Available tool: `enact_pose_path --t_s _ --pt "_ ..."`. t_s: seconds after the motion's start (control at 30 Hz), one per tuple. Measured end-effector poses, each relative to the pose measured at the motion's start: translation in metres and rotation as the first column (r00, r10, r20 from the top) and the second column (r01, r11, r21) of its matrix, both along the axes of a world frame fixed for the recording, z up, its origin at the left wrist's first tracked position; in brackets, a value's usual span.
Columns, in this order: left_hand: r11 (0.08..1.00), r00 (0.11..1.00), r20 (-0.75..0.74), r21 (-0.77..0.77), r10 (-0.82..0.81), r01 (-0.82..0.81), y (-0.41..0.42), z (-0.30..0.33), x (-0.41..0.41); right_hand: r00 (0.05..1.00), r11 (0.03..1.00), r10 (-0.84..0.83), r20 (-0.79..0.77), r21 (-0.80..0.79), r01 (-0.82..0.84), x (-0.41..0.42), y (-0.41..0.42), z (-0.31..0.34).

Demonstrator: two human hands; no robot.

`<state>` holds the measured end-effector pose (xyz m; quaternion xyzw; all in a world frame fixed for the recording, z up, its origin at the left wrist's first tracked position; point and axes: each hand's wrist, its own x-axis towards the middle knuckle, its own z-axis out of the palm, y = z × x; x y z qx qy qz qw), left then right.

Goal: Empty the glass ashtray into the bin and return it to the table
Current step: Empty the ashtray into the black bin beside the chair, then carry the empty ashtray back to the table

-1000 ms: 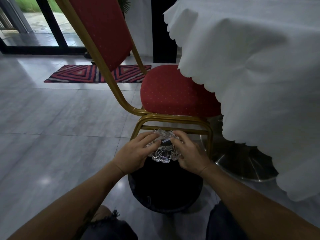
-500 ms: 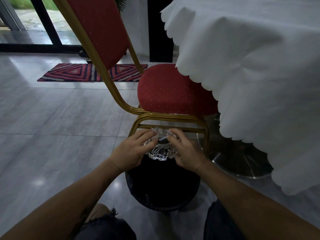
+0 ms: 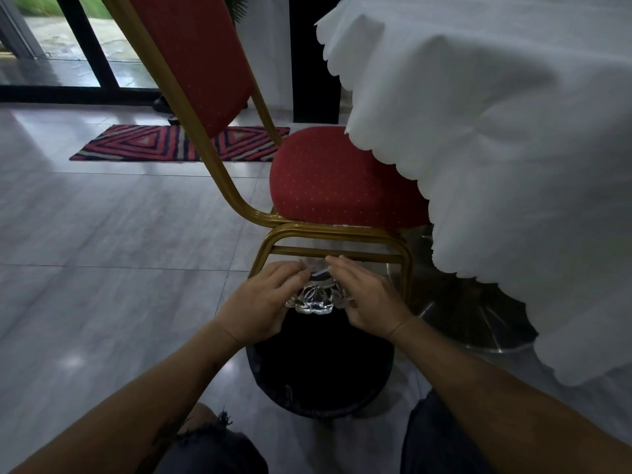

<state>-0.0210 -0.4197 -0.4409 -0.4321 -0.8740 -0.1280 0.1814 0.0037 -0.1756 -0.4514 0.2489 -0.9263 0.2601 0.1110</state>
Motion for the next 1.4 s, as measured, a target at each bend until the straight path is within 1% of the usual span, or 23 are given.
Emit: enact_pose_path --t_s 0.07,0.13,0.17,0.2,0.27,0.33,0.4,0.47,0.6,0.7,0.8,0.87,0.93,1.0,1.1,1.2,1.27,1.33,1.4 --pt "0.995 0.988 0.149 0.086 0.032 -0.045 0.002 0.000 0.005 0.998 0.991 -0.064 0.018 -0.121 0.065 0.000 -0.001 0.001" --pt "0.972 0.947 0.315 0.196 0.062 -0.129 0.006 0.001 0.009 0.986 0.958 -0.115 0.119 -0.250 0.142 0.002 -0.005 0.008" --pt "0.951 0.913 0.404 0.251 0.064 -0.178 0.008 0.001 0.010 0.975 0.941 -0.126 0.185 -0.289 0.177 0.004 -0.006 0.011" --pt "0.923 0.861 0.505 0.301 0.060 -0.241 0.010 0.002 0.011 0.959 0.927 -0.128 0.252 -0.313 0.206 0.005 -0.006 0.013" --pt "0.833 0.721 0.692 0.378 0.035 -0.404 0.014 0.002 0.011 0.916 0.899 -0.137 0.376 -0.342 0.274 0.005 -0.007 0.011" --pt "0.734 0.566 0.825 0.388 -0.006 -0.558 0.017 -0.001 0.013 0.863 0.859 -0.157 0.479 -0.365 0.359 0.003 -0.009 0.004" --pt "0.670 0.452 0.891 0.356 -0.033 -0.652 0.019 -0.008 0.016 0.823 0.836 -0.158 0.545 -0.370 0.405 0.001 -0.013 -0.003" --pt "0.628 0.382 0.923 0.327 -0.051 -0.706 0.019 -0.015 0.019 0.792 0.834 -0.150 0.592 -0.355 0.423 -0.002 -0.015 -0.010" --pt "0.608 0.339 0.938 0.311 -0.072 -0.731 0.015 -0.018 0.021 0.760 0.842 -0.152 0.632 -0.319 0.434 -0.009 -0.015 -0.018" --pt "0.575 0.300 0.947 0.310 -0.115 -0.757 0.011 -0.008 0.017 0.748 0.841 -0.127 0.652 -0.329 0.430 -0.015 -0.017 -0.011" --pt "0.537 0.250 0.960 0.276 -0.123 -0.797 0.006 0.025 0.018 0.722 0.839 -0.111 0.682 -0.326 0.436 -0.018 -0.025 0.015" --pt "0.527 0.239 0.966 0.252 -0.094 -0.812 0.001 0.050 0.023 0.757 0.825 -0.137 0.638 -0.349 0.444 -0.012 -0.036 0.034" --pt "0.511 0.214 0.975 0.214 -0.060 -0.833 -0.008 0.093 0.022 0.775 0.812 -0.155 0.612 -0.367 0.453 -0.011 -0.047 0.072" --pt "0.507 0.203 0.979 0.191 -0.033 -0.840 -0.017 0.144 0.026 0.786 0.807 -0.137 0.603 -0.392 0.441 -0.007 -0.057 0.122" --pt "0.469 0.220 0.975 0.213 -0.039 -0.857 -0.021 0.219 0.026 0.797 0.803 -0.127 0.590 -0.411 0.432 -0.009 -0.062 0.201" --pt "0.477 0.263 0.963 0.255 -0.051 -0.841 -0.014 0.297 0.031 0.822 0.816 -0.126 0.556 -0.413 0.404 -0.005 -0.058 0.278" --pt "0.484 0.266 0.963 0.256 -0.049 -0.837 -0.003 0.345 0.035 0.815 0.809 -0.128 0.565 -0.416 0.415 -0.001 -0.049 0.329" --pt "0.503 0.266 0.963 0.255 -0.051 -0.826 0.012 0.393 0.041 0.810 0.787 -0.149 0.568 -0.428 0.444 0.009 -0.035 0.377" --pt "0.546 0.297 0.955 0.252 -0.007 -0.799 0.029 0.430 0.044 0.804 0.776 -0.180 0.566 -0.421 0.470 0.021 -0.016 0.419"
